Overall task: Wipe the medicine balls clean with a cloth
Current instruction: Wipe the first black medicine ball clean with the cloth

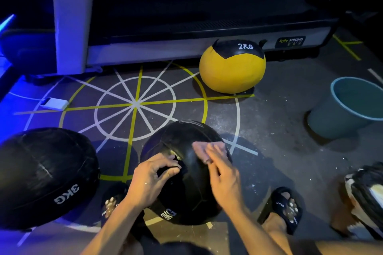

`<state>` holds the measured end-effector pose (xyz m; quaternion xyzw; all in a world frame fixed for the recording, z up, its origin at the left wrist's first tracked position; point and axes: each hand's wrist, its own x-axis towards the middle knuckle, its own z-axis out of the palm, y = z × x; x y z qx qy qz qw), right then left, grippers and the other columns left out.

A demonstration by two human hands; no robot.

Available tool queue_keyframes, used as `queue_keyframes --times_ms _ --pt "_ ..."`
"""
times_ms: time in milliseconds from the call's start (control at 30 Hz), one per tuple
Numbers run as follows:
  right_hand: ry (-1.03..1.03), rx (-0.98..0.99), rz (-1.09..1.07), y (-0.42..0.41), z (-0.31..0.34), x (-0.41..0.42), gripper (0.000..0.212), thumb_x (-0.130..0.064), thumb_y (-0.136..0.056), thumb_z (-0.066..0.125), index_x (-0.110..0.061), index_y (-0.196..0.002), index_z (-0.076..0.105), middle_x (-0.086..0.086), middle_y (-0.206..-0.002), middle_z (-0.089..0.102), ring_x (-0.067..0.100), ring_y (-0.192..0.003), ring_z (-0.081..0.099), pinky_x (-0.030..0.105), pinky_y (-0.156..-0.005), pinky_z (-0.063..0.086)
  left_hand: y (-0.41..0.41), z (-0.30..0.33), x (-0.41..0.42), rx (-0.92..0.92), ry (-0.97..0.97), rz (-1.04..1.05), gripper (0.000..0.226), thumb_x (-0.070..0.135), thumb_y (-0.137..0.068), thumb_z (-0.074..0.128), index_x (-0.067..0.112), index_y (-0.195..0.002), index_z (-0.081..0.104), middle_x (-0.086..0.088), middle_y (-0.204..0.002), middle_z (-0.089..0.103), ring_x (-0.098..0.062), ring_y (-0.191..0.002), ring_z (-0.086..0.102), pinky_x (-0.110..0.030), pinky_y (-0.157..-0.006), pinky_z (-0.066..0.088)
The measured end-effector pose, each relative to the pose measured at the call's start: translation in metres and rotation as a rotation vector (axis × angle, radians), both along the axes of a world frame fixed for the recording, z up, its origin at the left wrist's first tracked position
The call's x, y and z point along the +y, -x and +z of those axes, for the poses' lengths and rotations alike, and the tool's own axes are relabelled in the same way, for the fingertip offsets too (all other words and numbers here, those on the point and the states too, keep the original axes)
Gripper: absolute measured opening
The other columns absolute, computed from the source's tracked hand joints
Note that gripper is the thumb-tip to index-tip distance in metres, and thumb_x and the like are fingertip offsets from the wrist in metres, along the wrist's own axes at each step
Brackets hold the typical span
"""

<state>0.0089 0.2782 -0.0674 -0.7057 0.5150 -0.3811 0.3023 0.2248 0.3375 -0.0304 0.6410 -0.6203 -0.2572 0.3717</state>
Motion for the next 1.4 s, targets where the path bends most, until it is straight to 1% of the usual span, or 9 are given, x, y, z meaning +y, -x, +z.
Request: queue_keyframes --times_ms 133,333,467,667,800,967,1067,1167,1400 --pt "-0.302 -0.056 -0.273 0.006 0.017 -0.033 0.034 -0.018 -0.105 0.052 -0.04 -0.126 0.069 -0.01 -0.12 0.074 0.013 -0.105 0.069 0.022 -0.094 0.047 0.002 -0.004 0.004 0.044 -0.015 0.006 0.015 0.048 -0.092 0.071 0.035 -0.095 0.079 0.022 -0.107 0.071 0.006 -0.118 0.062 -0.022 -0.096 0.049" --pt "0.032 0.123 0.174 -0.013 0.025 -0.015 0.04 -0.01 -0.101 0.06 -0.024 -0.137 0.064 -0.015 -0.139 0.058 -0.005 -0.127 0.053 0.008 -0.105 0.04 0.006 -0.006 0.007 0.078 -0.007 -0.031 0.008 0.037 -0.092 0.075 0.031 -0.096 0.08 0.017 -0.105 0.072 0.005 -0.119 0.062 -0.021 -0.097 0.048" --pt "-0.23 0.169 -0.107 -0.003 0.027 -0.07 0.027 -0.018 -0.103 0.052 -0.027 -0.119 0.073 -0.003 -0.115 0.076 0.026 -0.104 0.071 0.035 -0.088 0.054 0.01 -0.007 0.008 0.084 -0.006 -0.054 0.008 0.035 -0.092 0.076 0.031 -0.096 0.081 0.019 -0.104 0.072 0.006 -0.118 0.062 -0.021 -0.097 0.049" --pt "0.033 0.334 0.512 -0.026 0.049 -0.039 0.04 -0.01 -0.102 0.054 -0.026 -0.137 0.065 0.0 -0.143 0.061 0.015 -0.13 0.059 0.028 -0.11 0.044 0.009 -0.01 0.009 0.094 0.024 -0.075 0.009 0.036 -0.092 0.075 0.032 -0.098 0.08 0.017 -0.105 0.072 0.0 -0.112 0.066 -0.023 -0.094 0.051" --pt "-0.152 0.386 0.135 -0.02 0.058 -0.089 0.028 -0.017 -0.105 0.051 -0.023 -0.126 0.069 0.003 -0.113 0.074 0.015 -0.089 0.069 0.02 -0.066 0.047 0.015 -0.011 0.012 0.167 -0.004 -0.078 0.01 0.029 -0.091 0.077 0.028 -0.1 0.082 0.017 -0.109 0.073 0.0 -0.119 0.063 -0.024 -0.102 0.049" --pt "0.031 0.457 0.719 -0.052 0.08 -0.052 0.04 -0.007 -0.101 0.05 -0.031 -0.128 0.067 -0.003 -0.134 0.064 0.006 -0.105 0.061 0.02 -0.095 0.045 0.013 -0.009 0.009 0.116 0.018 -0.122 0.011 0.032 -0.092 0.076 0.025 -0.099 0.082 0.016 -0.106 0.073 0.001 -0.111 0.065 -0.014 -0.095 0.046" --pt "-0.159 0.455 0.42 -0.038 0.072 -0.096 0.034 -0.013 -0.106 0.048 -0.031 -0.125 0.069 -0.014 -0.123 0.067 -0.008 -0.088 0.062 0.006 -0.078 0.045 0.014 -0.01 0.014 0.196 -0.032 -0.118 0.01 0.021 -0.089 0.079 0.019 -0.099 0.083 0.01 -0.109 0.075 0.002 -0.118 0.063 -0.011 -0.099 0.043" --pt "-0.239 0.45 0.238 -0.025 0.059 -0.108 0.033 -0.016 -0.105 0.048 -0.024 -0.128 0.07 -0.005 -0.127 0.071 0.019 -0.112 0.068 0.025 -0.083 0.047 0.006 -0.002 0.012 0.211 -0.033 -0.132 0.012 0.032 -0.092 0.077 0.023 -0.098 0.082 0.014 -0.111 0.075 0.001 -0.119 0.063 -0.016 -0.101 0.044" --pt "-0.207 0.235 0.078 -0.005 0.03 -0.071 0.019 -0.024 -0.1 0.052 -0.027 -0.104 0.07 -0.003 -0.094 0.072 0.023 -0.089 0.067 0.034 -0.078 0.047 -0.018 -0.017 0.016 -0.095 -0.01 -0.052 0.044 0.046 -0.087 0.077 0.044 -0.13 0.068 0.03 -0.143 0.055 0.008 -0.135 0.045 -0.016 -0.111 0.037"
